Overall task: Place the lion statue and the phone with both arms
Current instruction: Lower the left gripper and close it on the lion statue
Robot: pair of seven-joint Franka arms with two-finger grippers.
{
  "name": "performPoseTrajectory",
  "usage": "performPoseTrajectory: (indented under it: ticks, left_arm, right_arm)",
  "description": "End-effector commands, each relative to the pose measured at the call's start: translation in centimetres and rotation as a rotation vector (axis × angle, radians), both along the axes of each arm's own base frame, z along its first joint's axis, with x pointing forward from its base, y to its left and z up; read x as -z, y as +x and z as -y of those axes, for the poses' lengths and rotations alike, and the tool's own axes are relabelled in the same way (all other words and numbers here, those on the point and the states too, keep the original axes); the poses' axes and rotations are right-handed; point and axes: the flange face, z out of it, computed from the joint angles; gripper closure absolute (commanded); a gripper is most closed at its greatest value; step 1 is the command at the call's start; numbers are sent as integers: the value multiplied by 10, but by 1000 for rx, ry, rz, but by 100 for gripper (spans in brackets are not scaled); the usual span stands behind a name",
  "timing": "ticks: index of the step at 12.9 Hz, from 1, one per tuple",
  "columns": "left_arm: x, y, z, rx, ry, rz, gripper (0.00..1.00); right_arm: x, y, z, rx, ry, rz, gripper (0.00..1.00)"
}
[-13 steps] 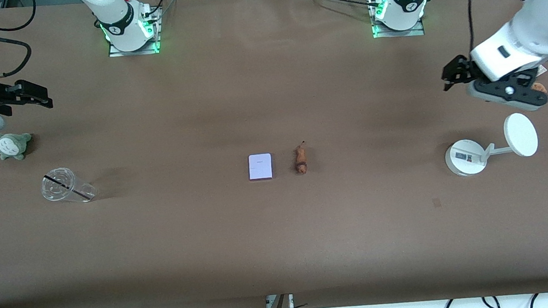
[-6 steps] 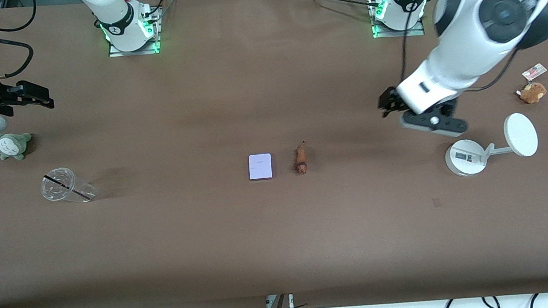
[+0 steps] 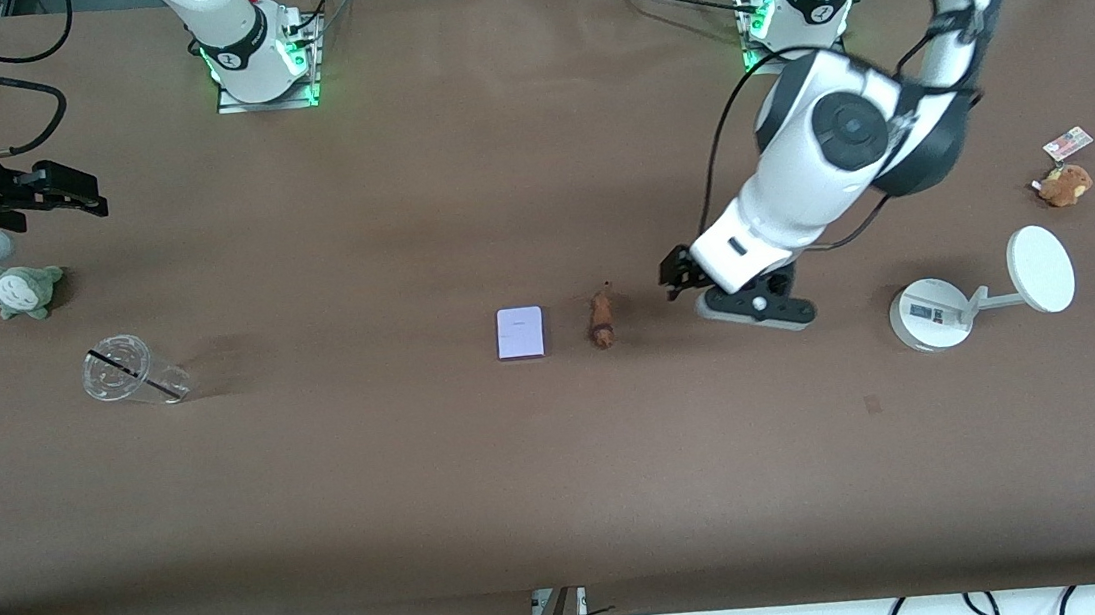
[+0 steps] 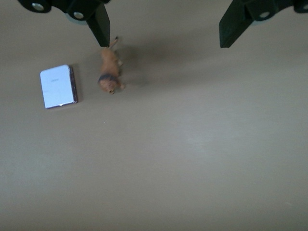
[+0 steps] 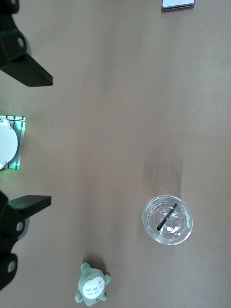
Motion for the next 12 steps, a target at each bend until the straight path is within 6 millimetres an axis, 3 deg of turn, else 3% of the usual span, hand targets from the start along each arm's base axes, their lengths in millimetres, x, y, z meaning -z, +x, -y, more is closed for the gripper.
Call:
performPoseTrajectory:
  ticks: [1,6,12]
  left_arm:
    - [36,-8,37,-45,-4,0,0]
    - [123,-20,77,17,37,61,0]
    - [172,-35,103,23,12,75,0]
  right_arm:
    - [-6,0,1,6,-14,-7,0]
    - [-5,0,2,5,-17,-8,0]
    - [-5,0,2,4,-18,-8,0]
